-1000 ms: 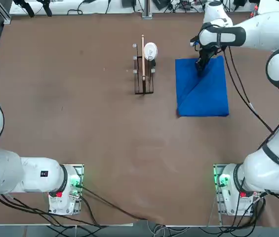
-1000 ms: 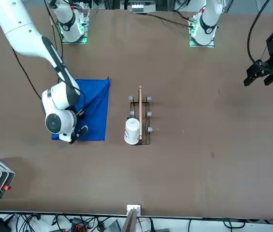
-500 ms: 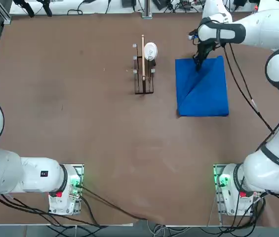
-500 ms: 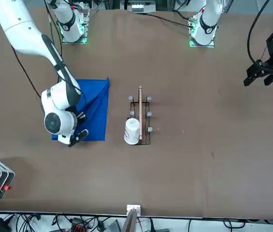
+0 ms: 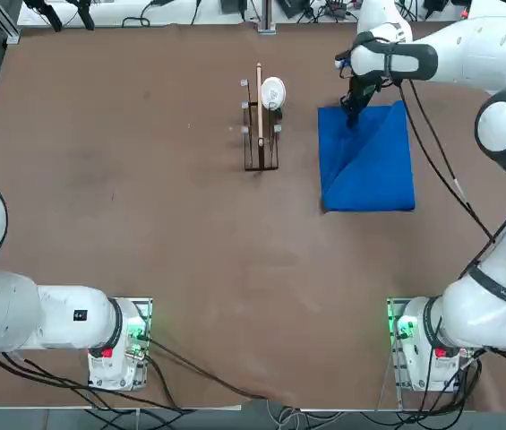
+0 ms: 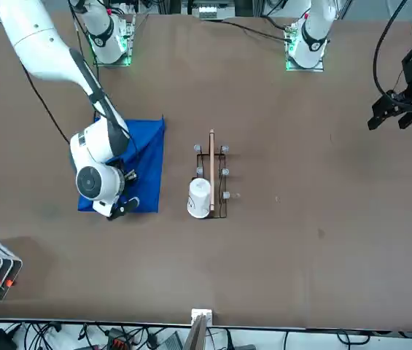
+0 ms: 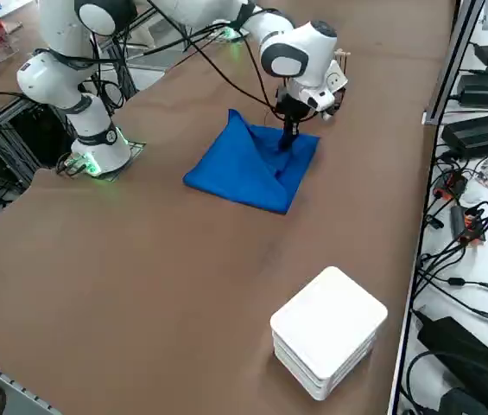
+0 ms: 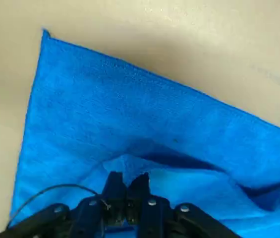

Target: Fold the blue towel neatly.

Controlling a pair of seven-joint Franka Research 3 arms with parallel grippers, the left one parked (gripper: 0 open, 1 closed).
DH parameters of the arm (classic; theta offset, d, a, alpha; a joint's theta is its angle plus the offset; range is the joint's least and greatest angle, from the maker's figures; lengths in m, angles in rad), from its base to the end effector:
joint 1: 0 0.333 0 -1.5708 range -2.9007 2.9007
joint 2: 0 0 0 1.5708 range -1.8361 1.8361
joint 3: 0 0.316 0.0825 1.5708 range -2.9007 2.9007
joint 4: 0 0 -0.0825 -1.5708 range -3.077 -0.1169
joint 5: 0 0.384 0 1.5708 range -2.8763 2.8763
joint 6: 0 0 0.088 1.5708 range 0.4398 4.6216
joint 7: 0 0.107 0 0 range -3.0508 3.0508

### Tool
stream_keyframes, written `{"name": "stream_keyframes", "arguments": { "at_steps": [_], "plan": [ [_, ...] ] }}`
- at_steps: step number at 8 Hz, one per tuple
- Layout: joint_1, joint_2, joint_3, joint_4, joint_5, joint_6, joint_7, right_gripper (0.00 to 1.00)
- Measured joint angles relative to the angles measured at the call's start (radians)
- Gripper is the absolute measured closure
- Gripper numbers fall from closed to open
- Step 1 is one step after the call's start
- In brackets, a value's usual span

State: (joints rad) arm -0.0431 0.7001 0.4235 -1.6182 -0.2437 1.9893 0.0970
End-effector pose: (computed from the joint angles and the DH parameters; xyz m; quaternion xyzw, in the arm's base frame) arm 0.6284 0.2023 0.2223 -0.9751 -0.1770 0.1337 0.0037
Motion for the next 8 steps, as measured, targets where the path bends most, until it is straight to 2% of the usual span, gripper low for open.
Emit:
{"name": "stream_keyframes", "arguments": {
  "at_steps": [4,8],
  "plan": [
    [0.032,0.002,0.0,0.014,0.017,0.001,0.181,0.97],
    [0.053,0.02,0.0,0.098,0.114,0.003,0.345,0.97]
  ]
}}
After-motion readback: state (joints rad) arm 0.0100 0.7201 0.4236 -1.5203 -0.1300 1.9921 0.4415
